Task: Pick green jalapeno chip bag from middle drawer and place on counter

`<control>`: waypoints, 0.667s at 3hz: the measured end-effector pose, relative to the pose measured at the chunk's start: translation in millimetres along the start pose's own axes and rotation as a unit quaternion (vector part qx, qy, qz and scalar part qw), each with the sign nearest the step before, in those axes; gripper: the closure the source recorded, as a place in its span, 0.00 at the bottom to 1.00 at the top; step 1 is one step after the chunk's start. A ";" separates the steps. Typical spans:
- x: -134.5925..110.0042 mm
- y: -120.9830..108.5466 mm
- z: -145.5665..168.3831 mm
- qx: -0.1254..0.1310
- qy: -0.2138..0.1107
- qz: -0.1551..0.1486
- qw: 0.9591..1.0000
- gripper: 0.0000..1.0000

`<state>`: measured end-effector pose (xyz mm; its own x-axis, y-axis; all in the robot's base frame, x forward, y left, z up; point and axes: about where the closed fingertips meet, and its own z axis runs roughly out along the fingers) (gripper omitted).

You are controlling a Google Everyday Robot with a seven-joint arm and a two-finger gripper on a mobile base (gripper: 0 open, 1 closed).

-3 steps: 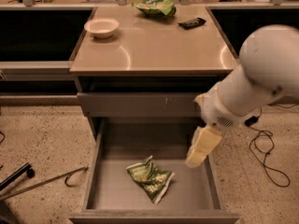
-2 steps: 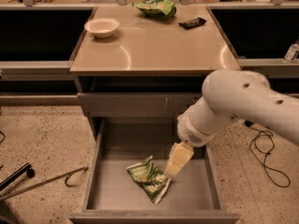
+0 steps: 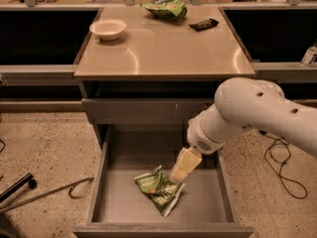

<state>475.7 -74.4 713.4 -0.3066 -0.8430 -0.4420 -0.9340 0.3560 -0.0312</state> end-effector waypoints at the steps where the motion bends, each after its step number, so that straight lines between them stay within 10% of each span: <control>1: 6.5 -5.5 51.5 -0.010 -0.009 0.015 1.000 0.00; 2: 12.6 -16.2 108.4 0.008 -0.013 0.044 0.999 0.00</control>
Offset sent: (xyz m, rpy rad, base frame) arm 0.0603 0.0445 -0.1694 0.0559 0.0066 -0.2435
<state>506.9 -47.1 611.2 -0.3829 -0.7975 -0.4662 -0.9004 0.4350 -0.0047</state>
